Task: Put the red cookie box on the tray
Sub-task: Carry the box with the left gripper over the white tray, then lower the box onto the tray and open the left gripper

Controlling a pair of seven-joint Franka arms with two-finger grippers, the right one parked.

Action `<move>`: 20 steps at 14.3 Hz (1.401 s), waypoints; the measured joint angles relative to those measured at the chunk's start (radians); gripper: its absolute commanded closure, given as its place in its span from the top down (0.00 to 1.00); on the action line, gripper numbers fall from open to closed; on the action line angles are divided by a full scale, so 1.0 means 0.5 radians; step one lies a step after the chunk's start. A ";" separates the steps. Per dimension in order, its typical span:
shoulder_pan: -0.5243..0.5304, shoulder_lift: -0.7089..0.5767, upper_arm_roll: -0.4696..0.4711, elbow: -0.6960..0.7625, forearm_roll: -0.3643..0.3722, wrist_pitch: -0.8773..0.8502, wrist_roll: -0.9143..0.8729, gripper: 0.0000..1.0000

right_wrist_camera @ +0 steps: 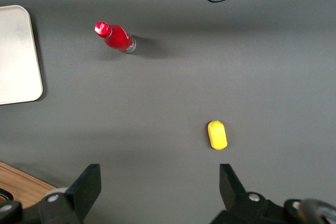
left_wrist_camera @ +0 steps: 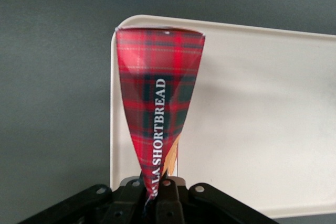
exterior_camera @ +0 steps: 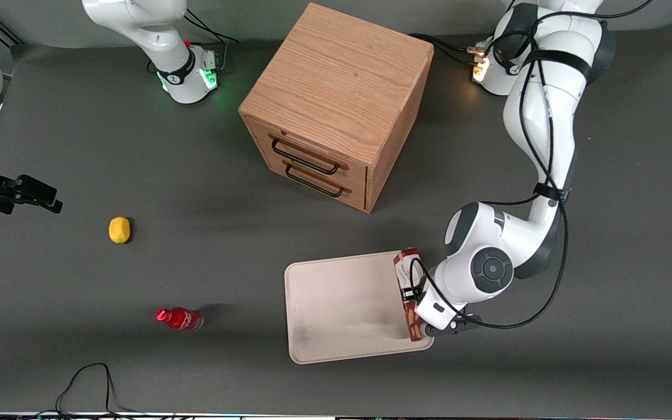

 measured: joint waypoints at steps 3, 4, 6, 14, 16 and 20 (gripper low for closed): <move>0.001 0.054 0.005 0.001 0.001 0.032 0.000 0.00; 0.001 0.066 0.015 0.001 0.001 0.034 0.000 0.00; 0.003 0.082 0.029 0.000 0.002 0.058 0.000 0.99; 0.003 0.115 0.032 -0.017 0.003 0.192 0.000 1.00; 0.003 0.115 0.032 -0.015 0.003 0.195 0.000 1.00; 0.011 0.058 0.033 -0.004 0.007 0.142 0.000 1.00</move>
